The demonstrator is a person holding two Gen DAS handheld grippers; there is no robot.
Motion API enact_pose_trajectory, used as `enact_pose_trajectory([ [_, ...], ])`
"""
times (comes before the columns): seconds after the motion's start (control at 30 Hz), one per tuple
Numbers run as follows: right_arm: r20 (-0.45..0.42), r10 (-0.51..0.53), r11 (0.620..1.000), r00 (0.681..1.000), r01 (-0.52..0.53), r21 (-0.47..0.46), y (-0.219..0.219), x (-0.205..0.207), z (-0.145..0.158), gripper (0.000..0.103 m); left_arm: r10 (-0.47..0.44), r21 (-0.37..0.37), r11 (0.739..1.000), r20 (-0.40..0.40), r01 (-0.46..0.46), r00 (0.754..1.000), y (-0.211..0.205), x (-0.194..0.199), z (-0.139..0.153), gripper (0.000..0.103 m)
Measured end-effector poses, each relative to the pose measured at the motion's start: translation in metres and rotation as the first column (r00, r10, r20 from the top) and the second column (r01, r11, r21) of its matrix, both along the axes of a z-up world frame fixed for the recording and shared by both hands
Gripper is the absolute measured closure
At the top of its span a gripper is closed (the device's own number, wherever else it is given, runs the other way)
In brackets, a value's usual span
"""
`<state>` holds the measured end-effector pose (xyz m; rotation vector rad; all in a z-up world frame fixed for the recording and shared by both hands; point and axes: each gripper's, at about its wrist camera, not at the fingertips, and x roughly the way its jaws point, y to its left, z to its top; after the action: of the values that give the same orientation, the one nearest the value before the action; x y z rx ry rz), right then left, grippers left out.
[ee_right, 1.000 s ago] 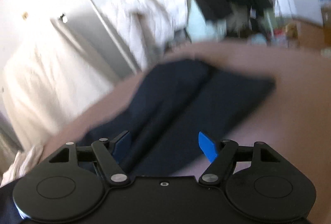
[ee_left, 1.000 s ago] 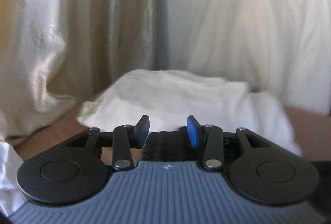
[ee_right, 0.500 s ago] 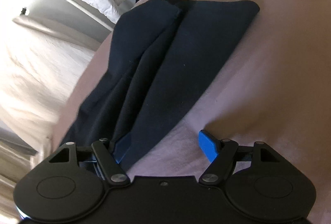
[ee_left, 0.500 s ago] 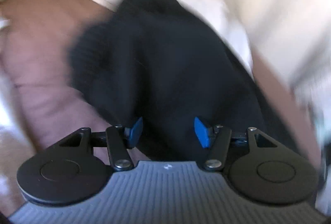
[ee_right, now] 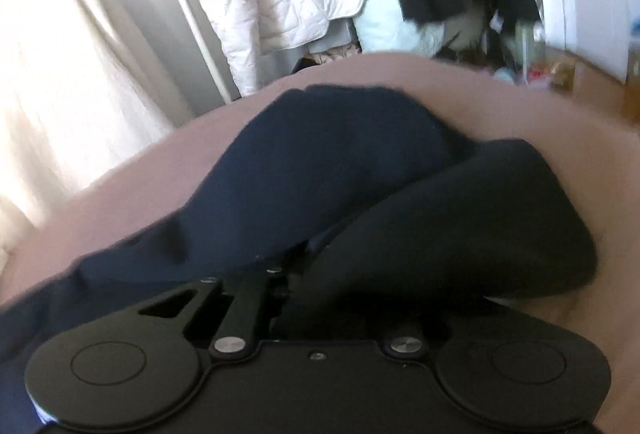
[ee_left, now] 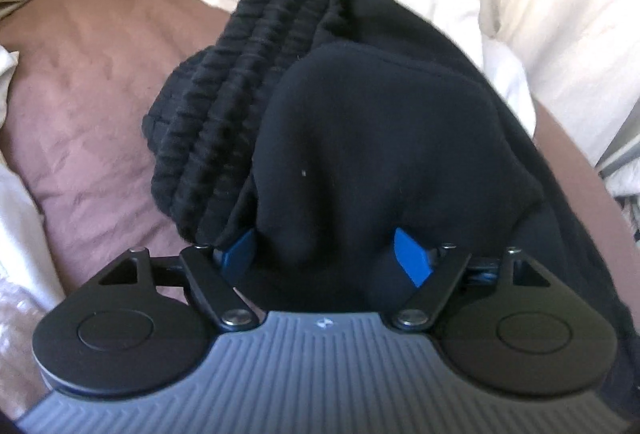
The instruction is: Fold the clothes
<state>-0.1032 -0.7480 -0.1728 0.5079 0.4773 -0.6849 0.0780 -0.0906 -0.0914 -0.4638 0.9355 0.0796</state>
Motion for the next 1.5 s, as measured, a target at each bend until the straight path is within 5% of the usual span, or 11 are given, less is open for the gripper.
enact_pose_trajectory([
  [0.23,0.027,-0.106,0.900,0.994,0.108,-0.423,0.101,-0.090,0.117,0.097,-0.056,-0.017,0.998,0.016,0.056,0.998,0.005,-0.009,0.009,0.034],
  [0.43,-0.125,-0.348,0.929,0.929,0.324,-0.181,0.082,-0.180,0.069,0.096,-0.193,-0.042,0.980,0.024,0.194,0.981,0.004,-0.011,0.015,0.034],
  [0.53,-0.152,-0.397,0.913,0.905,0.406,0.032,0.067,-0.199,0.033,0.096,-0.139,0.110,0.985,0.029,0.135,0.990,0.008,-0.016,0.025,0.032],
  [0.67,-0.142,-0.369,0.928,0.918,0.372,-0.005,0.082,-0.199,0.047,0.095,-0.040,0.258,0.966,0.045,0.027,0.998,0.025,-0.015,0.038,0.029],
  [0.87,-0.066,-0.393,0.902,0.917,0.399,0.163,0.072,-0.228,0.036,0.095,-0.112,-0.144,0.986,-0.237,0.079,0.965,0.066,0.016,-0.018,0.018],
  [1.03,-0.045,-0.365,0.920,0.930,0.368,0.135,0.073,-0.213,0.028,0.093,-0.079,-0.192,0.981,-0.249,0.031,0.965,0.066,0.036,-0.041,0.001],
  [1.07,-0.044,-0.355,0.927,0.934,0.358,0.116,0.072,-0.209,0.026,0.093,-0.098,-0.177,0.982,-0.204,0.061,0.974,0.062,0.038,-0.037,0.011],
  [1.1,-0.043,-0.344,0.933,0.938,0.347,0.098,0.070,-0.204,0.025,0.093,-0.126,-0.148,0.984,-0.167,0.101,0.978,0.055,0.038,-0.032,0.050],
  [1.2,-0.040,-0.313,0.948,0.949,0.315,0.041,0.066,-0.190,0.020,0.092,-0.213,-0.048,0.976,-0.057,0.211,0.975,0.035,0.038,-0.015,0.082],
  [1.33,0.021,-0.249,0.961,0.968,0.250,-0.119,0.084,-0.184,0.040,0.094,-0.247,0.046,0.969,0.174,0.242,0.953,0.035,0.005,0.045,0.087],
  [1.5,0.250,-0.174,0.974,0.952,0.204,-0.101,0.124,-0.242,0.098,0.096,-0.269,0.128,0.962,0.334,0.240,0.903,0.051,-0.032,0.113,0.088],
])
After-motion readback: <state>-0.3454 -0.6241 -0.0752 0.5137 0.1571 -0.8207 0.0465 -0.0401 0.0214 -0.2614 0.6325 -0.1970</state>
